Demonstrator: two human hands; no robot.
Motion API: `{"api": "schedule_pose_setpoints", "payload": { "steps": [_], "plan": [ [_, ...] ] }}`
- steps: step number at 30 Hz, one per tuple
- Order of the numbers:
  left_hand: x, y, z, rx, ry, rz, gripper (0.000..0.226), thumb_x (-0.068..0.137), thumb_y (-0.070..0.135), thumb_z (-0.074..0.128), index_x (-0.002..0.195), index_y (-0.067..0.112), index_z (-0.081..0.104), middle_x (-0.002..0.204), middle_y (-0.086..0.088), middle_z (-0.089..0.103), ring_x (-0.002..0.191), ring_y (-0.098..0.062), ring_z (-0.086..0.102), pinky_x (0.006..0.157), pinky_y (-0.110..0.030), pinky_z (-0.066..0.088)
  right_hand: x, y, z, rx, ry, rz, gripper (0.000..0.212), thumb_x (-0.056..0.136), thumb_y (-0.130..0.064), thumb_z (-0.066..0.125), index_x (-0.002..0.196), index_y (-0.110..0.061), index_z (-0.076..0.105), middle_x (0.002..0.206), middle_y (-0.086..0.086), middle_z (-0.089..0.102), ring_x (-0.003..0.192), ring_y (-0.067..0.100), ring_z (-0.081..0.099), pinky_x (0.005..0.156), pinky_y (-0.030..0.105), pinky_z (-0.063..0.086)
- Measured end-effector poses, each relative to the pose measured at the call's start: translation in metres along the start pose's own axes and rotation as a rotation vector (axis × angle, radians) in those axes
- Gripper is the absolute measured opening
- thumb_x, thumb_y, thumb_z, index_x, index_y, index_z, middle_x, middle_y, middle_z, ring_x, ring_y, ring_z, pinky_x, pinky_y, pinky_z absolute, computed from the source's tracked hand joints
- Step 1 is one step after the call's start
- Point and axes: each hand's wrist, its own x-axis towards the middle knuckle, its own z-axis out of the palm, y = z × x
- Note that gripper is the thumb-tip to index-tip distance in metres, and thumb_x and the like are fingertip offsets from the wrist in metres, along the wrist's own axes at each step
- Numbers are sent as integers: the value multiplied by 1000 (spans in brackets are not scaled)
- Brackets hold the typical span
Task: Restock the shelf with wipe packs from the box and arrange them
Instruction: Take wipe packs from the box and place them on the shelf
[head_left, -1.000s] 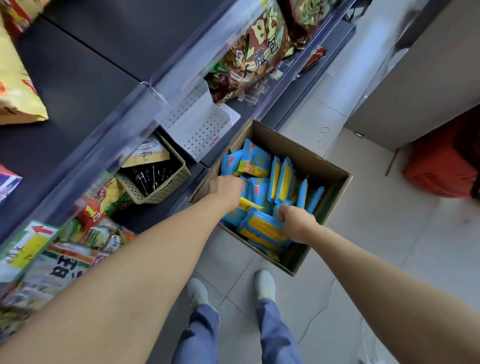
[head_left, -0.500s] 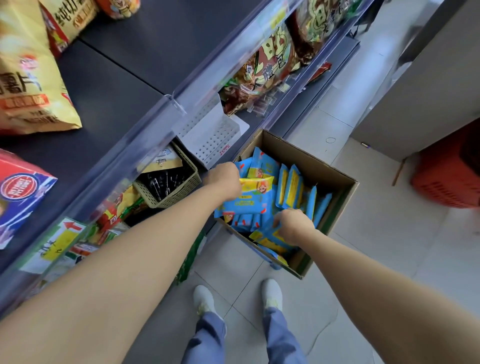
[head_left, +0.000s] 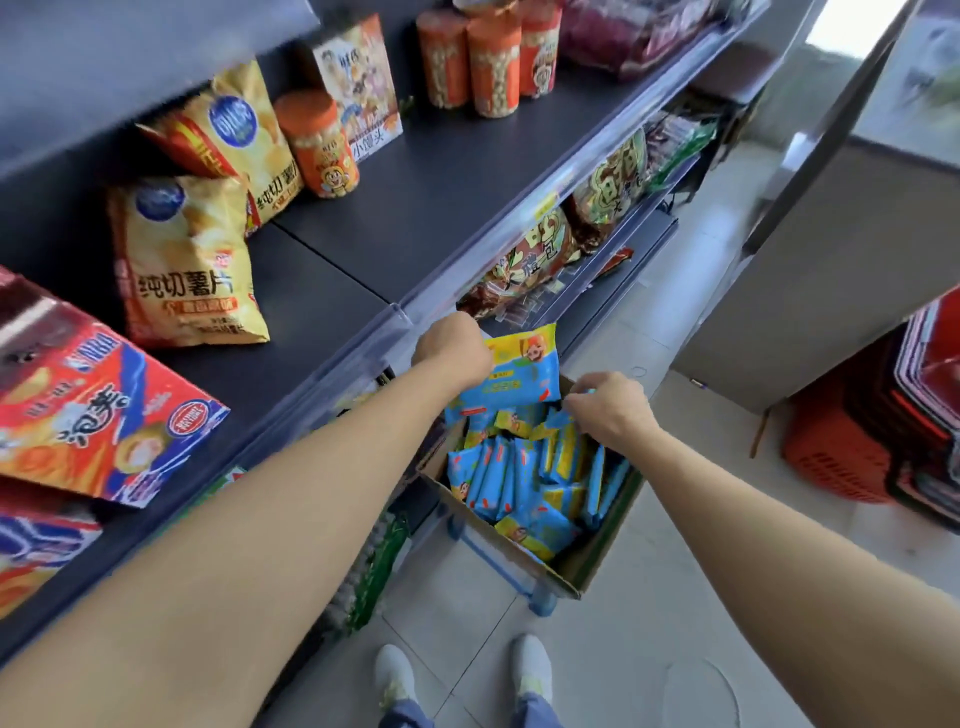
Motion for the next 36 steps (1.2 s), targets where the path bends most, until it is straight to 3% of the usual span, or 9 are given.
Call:
{"api": "schedule_pose_setpoints", "payload": {
  "steps": [4,10,19,22,25,28,32,34,36],
  "plan": [
    [-24,17,-53,-93,127,8,10,85,14,63,94,9,66,95,-7,65,91,-28,63,65,-30,41,-12,-28,-38,139,189,-30,3,78,-14,61,79,-15,64,85,11,65,78,27,58,65,30,46],
    [-61,40,-123,-311,325,70,7,85,9,61,90,14,62,97,-6,64,89,-25,59,71,-34,46,-35,-75,-95,578,392,-118,19,75,-5,54,86,-21,53,81,1,56,58,19,52,59,33,47],
    [-120,57,-210,-797,455,183,11,90,24,58,91,14,53,94,-14,60,86,-37,58,72,-47,47,-84,-154,-156,944,570,-424,16,79,-11,55,91,-21,52,83,-2,52,67,13,58,51,23,49],
    [-142,46,-241,-940,534,194,20,92,18,55,74,21,47,78,-3,51,80,-26,49,70,-38,47,-102,-184,-167,1018,547,-526,13,80,-10,55,85,-21,52,83,-1,51,69,15,60,51,24,52],
    [-164,22,-270,-1053,624,189,17,92,14,56,77,21,51,90,-6,57,83,-22,51,64,-31,45,-119,-223,-167,1064,488,-608,13,79,-9,55,87,-19,53,84,-1,52,72,17,59,52,25,51],
    [-187,-10,-292,-1109,754,132,4,92,16,59,89,16,57,98,-6,60,91,-21,55,77,-35,47,-137,-269,-147,1050,379,-710,13,79,-8,57,89,-17,53,85,0,52,72,16,58,50,22,48],
    [-217,-66,-312,-1133,942,12,2,91,15,60,91,13,59,84,-2,59,84,-19,52,70,-27,43,-166,-326,-107,983,171,-824,18,79,-7,55,91,-20,54,86,-1,54,79,20,61,60,32,54],
    [-230,-97,-318,-1163,1001,-54,13,90,16,61,79,18,55,88,-4,60,85,-21,54,74,-31,46,-180,-350,-86,940,97,-868,21,78,-7,55,91,-23,55,90,-1,56,82,23,63,65,38,56],
    [-242,-129,-323,-1206,1051,-127,7,90,19,62,87,16,55,97,-6,60,88,-22,55,79,-33,46,-195,-373,-65,925,25,-895,23,77,-7,56,91,-26,56,95,1,58,86,24,65,69,42,58]
  ]
}}
